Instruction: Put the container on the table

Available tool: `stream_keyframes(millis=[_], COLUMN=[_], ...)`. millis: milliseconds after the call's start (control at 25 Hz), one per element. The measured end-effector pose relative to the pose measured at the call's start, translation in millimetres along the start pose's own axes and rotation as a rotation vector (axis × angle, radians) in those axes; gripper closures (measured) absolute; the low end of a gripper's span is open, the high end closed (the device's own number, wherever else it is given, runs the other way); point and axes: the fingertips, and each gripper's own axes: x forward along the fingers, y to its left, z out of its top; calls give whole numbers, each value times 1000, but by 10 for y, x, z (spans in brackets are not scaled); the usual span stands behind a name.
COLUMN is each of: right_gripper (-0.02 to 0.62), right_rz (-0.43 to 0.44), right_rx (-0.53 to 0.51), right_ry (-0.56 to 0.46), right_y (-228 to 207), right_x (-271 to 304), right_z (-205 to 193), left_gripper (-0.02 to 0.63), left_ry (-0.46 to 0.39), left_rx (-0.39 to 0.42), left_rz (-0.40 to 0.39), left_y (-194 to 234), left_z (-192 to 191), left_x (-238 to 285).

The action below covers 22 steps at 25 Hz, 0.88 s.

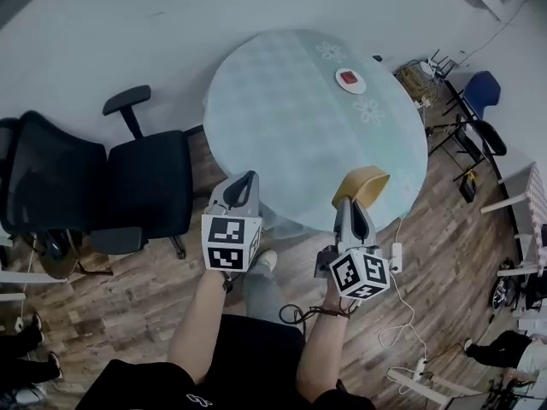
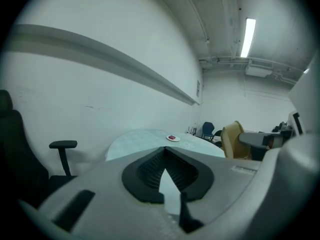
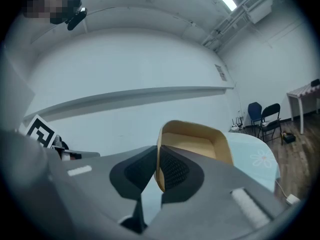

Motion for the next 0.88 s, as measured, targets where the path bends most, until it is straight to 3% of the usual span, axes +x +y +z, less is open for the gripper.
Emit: stream_keyframes(millis=[160, 360, 640, 880], right_gripper=[568, 568, 568, 568], right_rz=[-24, 13, -24, -5], right_rx=[72, 79, 39, 12], right_ry=[-58, -98, -94, -7], right_y=[-635, -1030, -1507, -1488], right_x=[517, 1010, 1080, 1424], right_z=[362, 704, 923, 637], left_gripper=[604, 604, 604, 604], left_ry=[4, -60, -70, 29], left_rx=[65, 131, 104, 62], left_rz=[19, 12, -36, -5], left_y=[-145, -585, -909, -613], left_z=[427, 829, 922, 581], left_x=[674, 1295, 1729, 2009])
